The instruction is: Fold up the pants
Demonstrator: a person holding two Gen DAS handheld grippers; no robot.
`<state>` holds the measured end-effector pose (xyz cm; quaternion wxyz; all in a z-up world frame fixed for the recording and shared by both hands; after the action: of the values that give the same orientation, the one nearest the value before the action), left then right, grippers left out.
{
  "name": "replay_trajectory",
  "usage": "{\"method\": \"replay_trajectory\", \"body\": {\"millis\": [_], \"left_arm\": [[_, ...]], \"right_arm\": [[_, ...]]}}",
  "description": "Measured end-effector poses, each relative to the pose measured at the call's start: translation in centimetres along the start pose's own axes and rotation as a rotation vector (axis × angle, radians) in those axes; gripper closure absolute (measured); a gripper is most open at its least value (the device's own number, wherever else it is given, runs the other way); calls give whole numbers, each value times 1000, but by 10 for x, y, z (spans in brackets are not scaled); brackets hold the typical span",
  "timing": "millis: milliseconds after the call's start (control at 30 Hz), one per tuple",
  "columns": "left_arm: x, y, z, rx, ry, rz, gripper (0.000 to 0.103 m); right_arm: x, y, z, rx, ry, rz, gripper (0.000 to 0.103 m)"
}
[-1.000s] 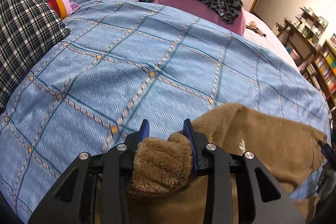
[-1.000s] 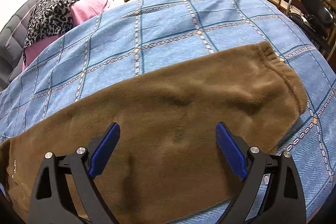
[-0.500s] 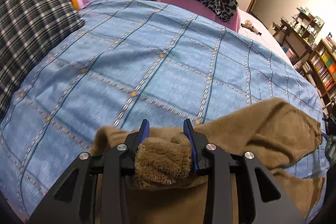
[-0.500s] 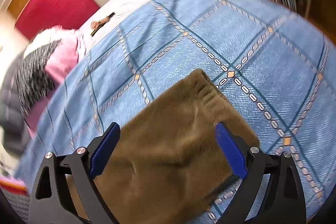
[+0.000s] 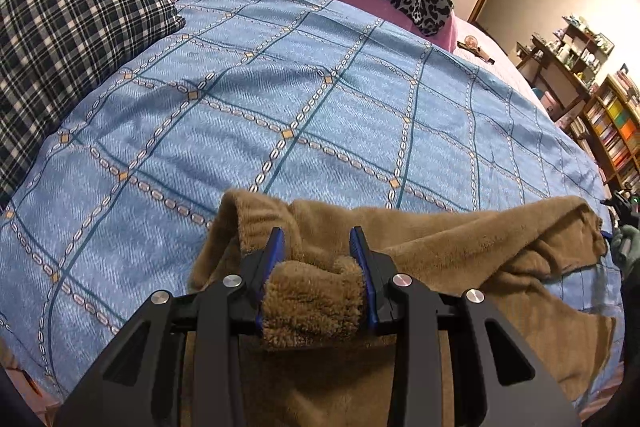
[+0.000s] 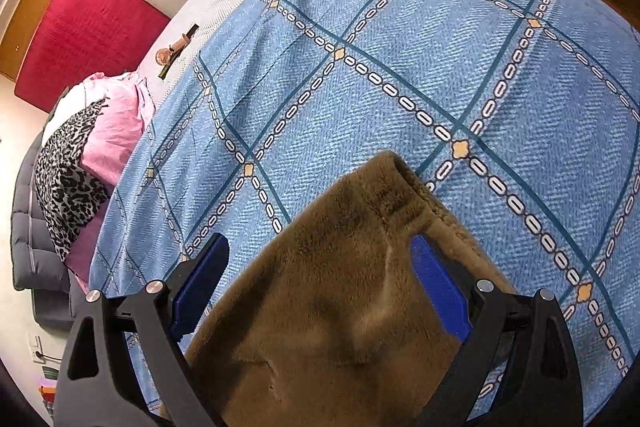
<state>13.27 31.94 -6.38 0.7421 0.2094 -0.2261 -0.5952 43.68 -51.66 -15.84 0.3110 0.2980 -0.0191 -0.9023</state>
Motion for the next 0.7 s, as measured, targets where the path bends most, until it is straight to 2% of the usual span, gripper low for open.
{"method": "replay_trajectory", "body": {"millis": [267,400,467,567,633,667,700], "left_arm": [[-2,-33,11,7,-16,19,69],[-3,-47,17,18,-32,50,69],[-4,-51,18,19,-33,52,69],[-7,-50,20,30,-36,58,69],[-8,-49,22,39,-37,58,69],[-9,-47,23,44,-37,55,69],[-8,-46,24,48,-36,54,69]], "right_arm": [[-4,2,-14,-14,-81,7,10],[-15,-2,-23,-17,-174,84,11],[-16,-2,-25,-13,-214,111,16],[-12,-3,-22,1,-262,135,34],[-6,-2,-17,9,-279,145,58],[-2,-2,-14,10,-273,137,65],[2,-2,-10,8,-255,122,77]]}}
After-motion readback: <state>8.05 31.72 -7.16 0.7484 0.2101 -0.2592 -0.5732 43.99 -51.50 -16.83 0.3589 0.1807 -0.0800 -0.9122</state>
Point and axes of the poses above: each gripper's, at about its wrist camera, not at the fingertips, and z roughly against the way its jaws point, x to its right, y to its top, the point moved 6 cm from there along -z, roughly the way its jaws point, and after that the axes turned 8 degrees about -z, right-handed, at the moved point
